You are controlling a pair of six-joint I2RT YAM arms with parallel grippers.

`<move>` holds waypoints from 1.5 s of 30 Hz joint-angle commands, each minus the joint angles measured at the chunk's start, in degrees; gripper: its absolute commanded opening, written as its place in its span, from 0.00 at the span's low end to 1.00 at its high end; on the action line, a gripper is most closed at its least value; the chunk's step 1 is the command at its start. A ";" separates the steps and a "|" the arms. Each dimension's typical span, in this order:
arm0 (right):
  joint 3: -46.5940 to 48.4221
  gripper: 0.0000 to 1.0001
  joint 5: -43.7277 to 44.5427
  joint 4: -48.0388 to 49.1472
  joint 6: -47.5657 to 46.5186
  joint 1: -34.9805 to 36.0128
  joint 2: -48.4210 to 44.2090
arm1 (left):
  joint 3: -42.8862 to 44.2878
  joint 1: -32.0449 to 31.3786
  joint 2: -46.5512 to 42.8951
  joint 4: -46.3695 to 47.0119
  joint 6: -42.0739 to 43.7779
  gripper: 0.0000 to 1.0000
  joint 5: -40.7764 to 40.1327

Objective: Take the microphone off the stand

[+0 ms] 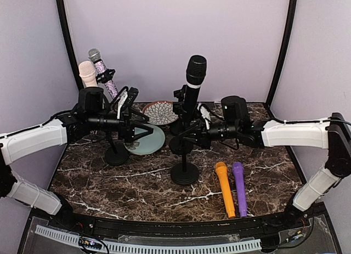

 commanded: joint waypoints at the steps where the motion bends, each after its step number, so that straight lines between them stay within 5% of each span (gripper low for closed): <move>1: 2.96 0.00 -1.79 10.29 -2.12 2.44 0.94 | -1.40 0.36 -1.28 2.65 0.83 0.83 3.47; 16: 2.47 0.00 -5.02 12.44 -7.24 4.82 6.29 | -1.24 -1.41 2.46 4.53 0.30 0.82 5.48; 31: 0.02 0.64 1.74 10.96 -4.95 5.00 4.74 | -2.47 -6.02 2.25 3.39 0.36 0.81 -1.86; 34: -1.93 0.69 3.95 11.55 -4.26 4.99 3.48 | -3.19 -6.39 1.51 4.52 -0.75 0.81 -3.05; 37: -3.47 0.88 5.95 12.61 -3.29 4.99 2.27 | -4.53 -6.72 0.77 5.67 -2.06 0.81 -4.41; 45: -7.49 0.99 12.52 15.39 -0.92 4.57 -0.81 | -6.56 -7.38 -0.58 7.83 -5.17 0.81 -7.53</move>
